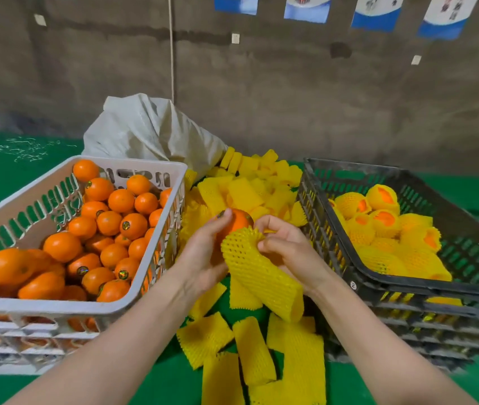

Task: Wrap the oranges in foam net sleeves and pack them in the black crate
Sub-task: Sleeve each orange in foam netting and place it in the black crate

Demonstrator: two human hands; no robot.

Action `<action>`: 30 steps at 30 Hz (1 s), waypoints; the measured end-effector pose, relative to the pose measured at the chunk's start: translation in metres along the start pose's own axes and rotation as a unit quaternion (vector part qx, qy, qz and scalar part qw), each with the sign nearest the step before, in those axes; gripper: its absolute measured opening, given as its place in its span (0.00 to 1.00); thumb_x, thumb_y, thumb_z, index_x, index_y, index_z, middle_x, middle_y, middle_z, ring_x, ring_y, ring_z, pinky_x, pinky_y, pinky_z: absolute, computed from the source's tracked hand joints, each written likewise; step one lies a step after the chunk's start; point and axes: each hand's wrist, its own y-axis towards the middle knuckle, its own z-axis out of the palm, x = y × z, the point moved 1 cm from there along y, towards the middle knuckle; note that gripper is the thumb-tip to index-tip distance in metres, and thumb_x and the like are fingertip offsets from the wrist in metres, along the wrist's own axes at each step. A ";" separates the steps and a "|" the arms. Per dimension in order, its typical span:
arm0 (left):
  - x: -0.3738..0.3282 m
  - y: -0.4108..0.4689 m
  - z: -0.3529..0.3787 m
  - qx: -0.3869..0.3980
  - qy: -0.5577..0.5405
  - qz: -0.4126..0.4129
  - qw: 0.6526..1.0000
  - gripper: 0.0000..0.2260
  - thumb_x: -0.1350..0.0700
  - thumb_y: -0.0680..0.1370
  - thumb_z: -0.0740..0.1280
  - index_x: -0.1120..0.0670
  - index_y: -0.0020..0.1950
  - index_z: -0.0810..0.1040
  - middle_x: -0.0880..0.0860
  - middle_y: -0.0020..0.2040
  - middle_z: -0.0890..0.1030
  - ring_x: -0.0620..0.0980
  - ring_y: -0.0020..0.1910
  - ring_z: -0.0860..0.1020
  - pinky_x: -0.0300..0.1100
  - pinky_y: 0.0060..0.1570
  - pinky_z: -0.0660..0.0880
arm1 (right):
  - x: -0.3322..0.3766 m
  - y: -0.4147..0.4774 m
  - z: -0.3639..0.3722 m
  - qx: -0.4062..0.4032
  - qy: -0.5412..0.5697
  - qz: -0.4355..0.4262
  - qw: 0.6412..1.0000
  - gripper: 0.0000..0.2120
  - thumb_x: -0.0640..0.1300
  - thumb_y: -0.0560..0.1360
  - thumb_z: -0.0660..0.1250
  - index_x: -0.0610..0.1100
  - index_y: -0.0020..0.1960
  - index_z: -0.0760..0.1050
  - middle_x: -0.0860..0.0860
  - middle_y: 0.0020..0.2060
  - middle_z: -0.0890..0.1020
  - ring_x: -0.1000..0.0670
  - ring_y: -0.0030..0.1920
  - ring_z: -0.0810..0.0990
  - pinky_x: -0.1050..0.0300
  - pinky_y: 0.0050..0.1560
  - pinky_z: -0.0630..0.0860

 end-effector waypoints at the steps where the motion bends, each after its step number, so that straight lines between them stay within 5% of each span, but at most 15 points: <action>1: 0.006 0.002 0.004 -0.012 0.005 0.012 1.000 0.24 0.53 0.75 0.68 0.58 0.69 0.70 0.59 0.45 0.82 0.54 0.37 0.83 0.46 0.34 0.81 | -0.002 0.000 -0.002 -0.009 -0.018 0.005 1.000 0.15 0.23 0.72 0.54 0.41 0.40 0.67 0.53 0.26 0.74 0.58 0.26 0.71 0.66 0.28 0.68; 5: 0.020 0.007 0.009 -0.042 0.021 0.063 0.997 0.16 0.57 0.75 0.67 0.49 0.62 0.76 0.54 0.42 0.81 0.51 0.37 0.81 0.43 0.32 0.76 | -0.004 0.003 -0.014 -0.041 -0.118 0.015 0.992 0.15 0.23 0.74 0.55 0.42 0.40 0.67 0.49 0.31 0.71 0.60 0.26 0.70 0.64 0.31 0.63; 10: 0.026 0.008 0.010 -0.029 0.013 0.099 0.995 0.10 0.55 0.77 0.65 0.49 0.58 0.76 0.55 0.47 0.82 0.53 0.44 0.80 0.46 0.41 0.76 | -0.013 0.004 -0.019 -0.165 -0.254 -0.053 0.952 0.16 0.27 0.74 0.60 0.47 0.39 0.67 0.51 0.32 0.70 0.62 0.26 0.69 0.69 0.30 0.60; 12: 0.027 0.005 0.008 0.004 0.048 0.114 0.992 0.17 0.50 0.73 0.67 0.49 0.61 0.74 0.53 0.50 0.83 0.50 0.47 0.82 0.45 0.44 0.78 | -0.016 0.004 -0.019 -0.199 -0.263 -0.083 0.940 0.17 0.27 0.74 0.60 0.48 0.39 0.66 0.53 0.34 0.70 0.61 0.31 0.68 0.71 0.32 0.63; 15: 0.026 0.000 0.001 0.041 0.140 0.163 0.976 0.26 0.57 0.68 0.70 0.49 0.66 0.71 0.53 0.55 0.81 0.47 0.48 0.82 0.39 0.43 0.79 | -0.018 0.002 -0.018 -0.223 -0.246 -0.085 0.939 0.15 0.28 0.75 0.60 0.47 0.40 0.66 0.50 0.34 0.70 0.54 0.30 0.66 0.67 0.30 0.61; 19: 0.020 0.000 -0.007 0.039 0.168 0.211 0.962 0.24 0.53 0.70 0.69 0.46 0.67 0.71 0.45 0.55 0.82 0.44 0.51 0.82 0.36 0.42 0.78 | -0.024 -0.008 -0.011 -0.221 -0.184 -0.050 0.957 0.05 0.43 0.77 0.63 0.50 0.42 0.71 0.52 0.32 0.73 0.54 0.32 0.69 0.57 0.35 0.66; 23: 0.025 0.006 -0.004 0.039 0.059 0.162 0.984 0.20 0.45 0.72 0.64 0.53 0.60 0.75 0.54 0.48 0.82 0.50 0.46 0.82 0.44 0.43 0.79 | -0.019 -0.009 0.005 -0.206 -0.245 -0.108 0.941 0.20 0.62 0.70 0.59 0.48 0.29 0.68 0.55 0.25 0.66 0.56 0.29 0.64 0.56 0.32 0.60; 26: 0.031 0.007 -0.003 0.039 0.042 0.126 0.990 0.19 0.42 0.71 0.62 0.55 0.51 0.79 0.55 0.42 0.84 0.50 0.41 0.83 0.44 0.40 0.79 | -0.010 -0.008 0.005 -0.245 -0.281 -0.175 0.911 0.22 0.60 0.71 0.59 0.40 0.35 0.68 0.49 0.28 0.65 0.54 0.30 0.64 0.55 0.32 0.62; 30: 0.031 0.008 -0.002 0.031 0.006 0.100 0.995 0.19 0.42 0.68 0.65 0.53 0.47 0.84 0.57 0.49 0.84 0.53 0.47 0.83 0.51 0.55 0.75 | 0.003 0.002 -0.006 -0.260 -0.257 -0.197 0.910 0.15 0.48 0.77 0.60 0.45 0.33 0.66 0.51 0.28 0.66 0.59 0.30 0.65 0.65 0.32 0.63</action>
